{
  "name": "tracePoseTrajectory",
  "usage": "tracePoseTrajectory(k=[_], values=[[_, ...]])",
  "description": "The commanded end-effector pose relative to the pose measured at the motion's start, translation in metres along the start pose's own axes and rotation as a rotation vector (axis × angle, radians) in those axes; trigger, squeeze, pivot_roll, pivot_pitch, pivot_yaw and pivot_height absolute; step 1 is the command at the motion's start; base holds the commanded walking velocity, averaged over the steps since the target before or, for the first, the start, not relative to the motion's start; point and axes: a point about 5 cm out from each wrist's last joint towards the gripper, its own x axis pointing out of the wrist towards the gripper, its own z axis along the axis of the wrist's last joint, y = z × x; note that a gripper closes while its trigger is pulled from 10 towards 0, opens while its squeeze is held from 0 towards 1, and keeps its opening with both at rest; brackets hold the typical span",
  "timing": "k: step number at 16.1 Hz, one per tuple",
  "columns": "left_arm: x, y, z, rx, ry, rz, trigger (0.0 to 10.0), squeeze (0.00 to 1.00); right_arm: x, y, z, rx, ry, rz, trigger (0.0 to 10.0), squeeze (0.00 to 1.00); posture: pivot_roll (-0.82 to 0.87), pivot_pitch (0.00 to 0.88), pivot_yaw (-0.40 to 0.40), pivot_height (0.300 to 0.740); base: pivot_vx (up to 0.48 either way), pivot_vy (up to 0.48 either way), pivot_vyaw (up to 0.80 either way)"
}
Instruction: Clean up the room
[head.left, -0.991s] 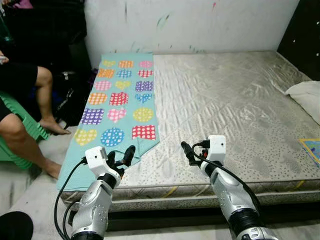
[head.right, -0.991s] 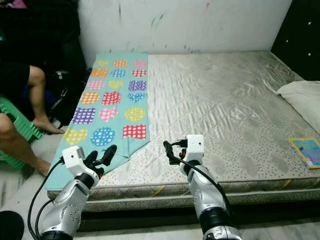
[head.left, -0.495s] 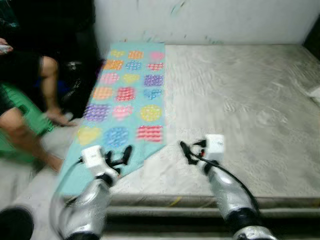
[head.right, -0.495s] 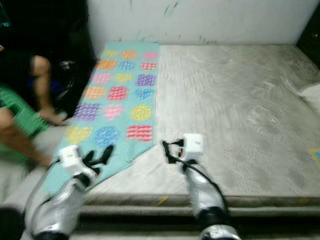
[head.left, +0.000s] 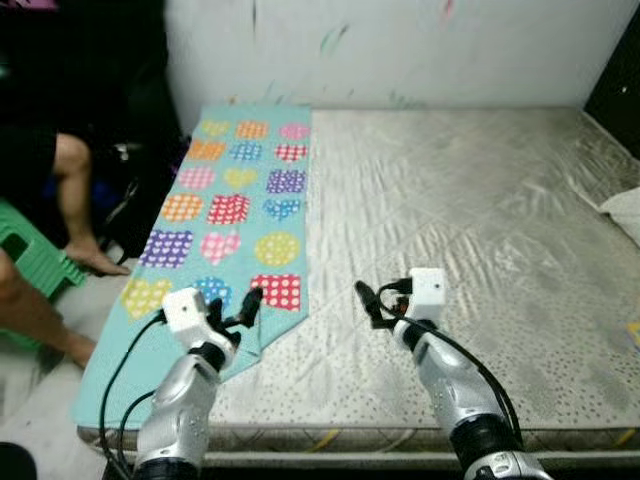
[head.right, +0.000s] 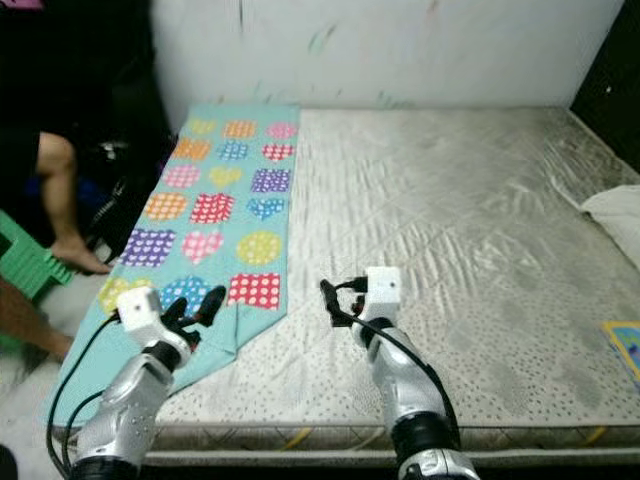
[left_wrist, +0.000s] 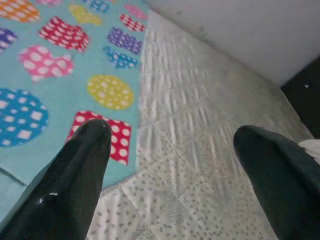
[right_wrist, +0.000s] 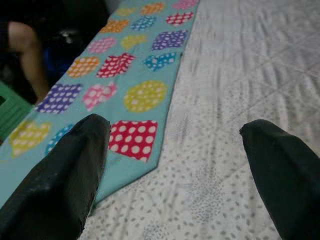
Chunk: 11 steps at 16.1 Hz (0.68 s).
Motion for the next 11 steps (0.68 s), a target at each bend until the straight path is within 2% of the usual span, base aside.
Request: tracePoseTrajectory(k=[1, 7, 11], values=[[0.0006, -0.0021, -0.0013, 0.0, 0.007, 0.002, 10.0, 0.0, -0.0003, -0.0038, 0.0031, 0.0, -0.009, -0.009, 10.0, 0.0, -0.1, 0.0, 0.028, 0.74, 0.0, 0.0, 0.0], [0.0008, -0.0019, -0.0015, 0.002, 0.011, 0.001, 10.0, 0.0, -0.0002, -0.0034, 0.0031, -0.001, -0.008, -0.01, 10.0, 0.0, -0.1, 0.0, 0.029, 0.74, 0.0, 0.345, 0.0], [0.0004, -0.0019, -0.0027, 0.004, 0.015, 0.002, 10.0, 0.0, -0.0007, -0.0037, 0.0025, -0.001, -0.007, -0.009, 10.0, 0.0, -0.1, 0.0, 0.029, 0.74, 0.0, 0.48, 0.0]])
